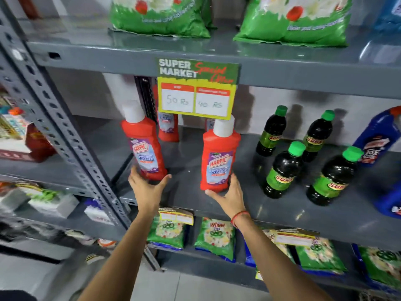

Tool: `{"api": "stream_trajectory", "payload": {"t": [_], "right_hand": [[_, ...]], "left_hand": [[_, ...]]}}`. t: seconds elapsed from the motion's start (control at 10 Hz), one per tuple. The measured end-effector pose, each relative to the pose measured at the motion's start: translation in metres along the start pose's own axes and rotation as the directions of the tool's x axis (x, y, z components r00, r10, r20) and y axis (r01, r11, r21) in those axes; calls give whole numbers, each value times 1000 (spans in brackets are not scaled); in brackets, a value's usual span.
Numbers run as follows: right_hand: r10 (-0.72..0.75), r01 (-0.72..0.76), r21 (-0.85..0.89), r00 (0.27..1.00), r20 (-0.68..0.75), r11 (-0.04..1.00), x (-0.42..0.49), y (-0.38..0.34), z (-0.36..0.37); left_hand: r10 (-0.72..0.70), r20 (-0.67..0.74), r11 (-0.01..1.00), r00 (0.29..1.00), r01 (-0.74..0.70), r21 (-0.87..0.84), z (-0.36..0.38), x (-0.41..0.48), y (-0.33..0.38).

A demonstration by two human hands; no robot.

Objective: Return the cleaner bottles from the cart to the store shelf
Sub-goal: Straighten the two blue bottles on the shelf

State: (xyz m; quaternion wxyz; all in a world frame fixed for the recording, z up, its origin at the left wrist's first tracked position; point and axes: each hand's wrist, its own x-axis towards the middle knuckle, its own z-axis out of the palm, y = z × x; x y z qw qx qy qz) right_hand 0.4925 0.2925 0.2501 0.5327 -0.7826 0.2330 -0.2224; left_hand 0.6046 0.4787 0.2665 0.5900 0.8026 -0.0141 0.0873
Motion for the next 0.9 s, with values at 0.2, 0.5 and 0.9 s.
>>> {"api": "stream_trajectory", "payload": {"t": [0.2, 0.5, 0.9], "right_hand": [[38, -38, -25, 999, -14, 999, 2, -4, 7], [62, -65, -93, 998, -27, 994, 4, -9, 16], [107, -107, -86, 994, 2, 991, 3, -17, 10]], "left_hand": [[-67, 35, 998, 997, 66, 20, 6, 22, -12], [1, 6, 997, 1000, -2, 73, 3, 24, -13], [-33, 48, 993, 998, 28, 113, 0, 17, -5]]}}
